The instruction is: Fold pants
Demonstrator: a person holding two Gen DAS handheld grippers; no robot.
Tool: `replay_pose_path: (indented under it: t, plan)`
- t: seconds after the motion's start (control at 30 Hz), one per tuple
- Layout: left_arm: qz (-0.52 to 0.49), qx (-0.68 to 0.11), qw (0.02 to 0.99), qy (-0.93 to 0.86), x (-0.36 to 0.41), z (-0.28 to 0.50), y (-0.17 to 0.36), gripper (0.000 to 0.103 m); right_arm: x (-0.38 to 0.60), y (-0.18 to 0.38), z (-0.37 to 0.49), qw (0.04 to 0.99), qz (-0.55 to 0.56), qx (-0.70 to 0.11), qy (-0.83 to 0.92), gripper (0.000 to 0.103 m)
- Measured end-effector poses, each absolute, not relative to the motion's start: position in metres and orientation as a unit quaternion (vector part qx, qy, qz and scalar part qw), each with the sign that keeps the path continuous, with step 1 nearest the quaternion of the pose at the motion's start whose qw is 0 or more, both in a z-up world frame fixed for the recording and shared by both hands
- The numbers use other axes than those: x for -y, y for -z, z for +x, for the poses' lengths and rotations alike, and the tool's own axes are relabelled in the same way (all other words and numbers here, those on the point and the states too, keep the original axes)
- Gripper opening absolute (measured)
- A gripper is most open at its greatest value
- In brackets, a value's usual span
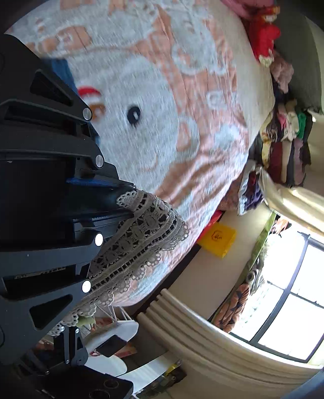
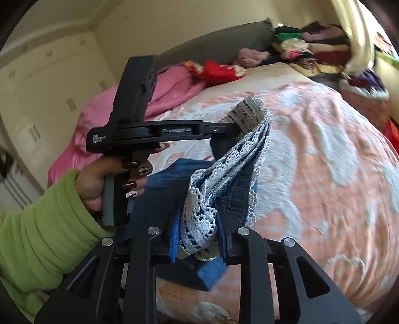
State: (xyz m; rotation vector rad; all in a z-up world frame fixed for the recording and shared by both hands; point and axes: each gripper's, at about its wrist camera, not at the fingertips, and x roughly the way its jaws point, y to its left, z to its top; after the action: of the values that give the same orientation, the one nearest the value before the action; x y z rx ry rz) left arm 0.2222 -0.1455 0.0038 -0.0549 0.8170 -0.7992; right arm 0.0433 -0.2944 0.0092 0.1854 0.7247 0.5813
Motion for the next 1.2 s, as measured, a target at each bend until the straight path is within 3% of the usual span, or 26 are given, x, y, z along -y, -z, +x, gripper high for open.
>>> replay_pose_path:
  t: [0.37, 0.43, 0.53, 0.63, 0.77, 1.2]
  plan:
    - [-0.120, -0.421, 0.852, 0.287, 0.048, 0.207, 0.044, 0.015, 0.208, 0.019, 0.047, 0.848, 0.019, -0.407, -0.338, 0.023]
    - [-0.151, -0.425, 0.854, 0.260, 0.025, 0.204, 0.048, 0.025, 0.195, 0.020, 0.044, 0.845, 0.001, -0.408, -0.346, 0.024]
    - [-0.187, -0.421, 0.857, 0.232, -0.002, 0.199, 0.048, 0.032, 0.187, 0.014, 0.028, 0.846, -0.023, -0.392, -0.361, 0.026]
    - [-0.220, -0.409, 0.858, 0.222, -0.025, 0.188, 0.044, 0.034, 0.193, 0.001, 0.011, 0.851, -0.014, -0.369, -0.373, 0.040]
    - [-0.236, -0.410, 0.847, 0.241, -0.032, 0.175, 0.045, 0.045, 0.206, -0.010, -0.003, 0.866, -0.010, -0.339, -0.368, 0.048]
    - [-0.260, -0.451, 0.805, 0.285, 0.013, 0.189, 0.044, 0.058, 0.139, 0.051, -0.001, 0.858, -0.243, -0.350, -0.287, 0.048]
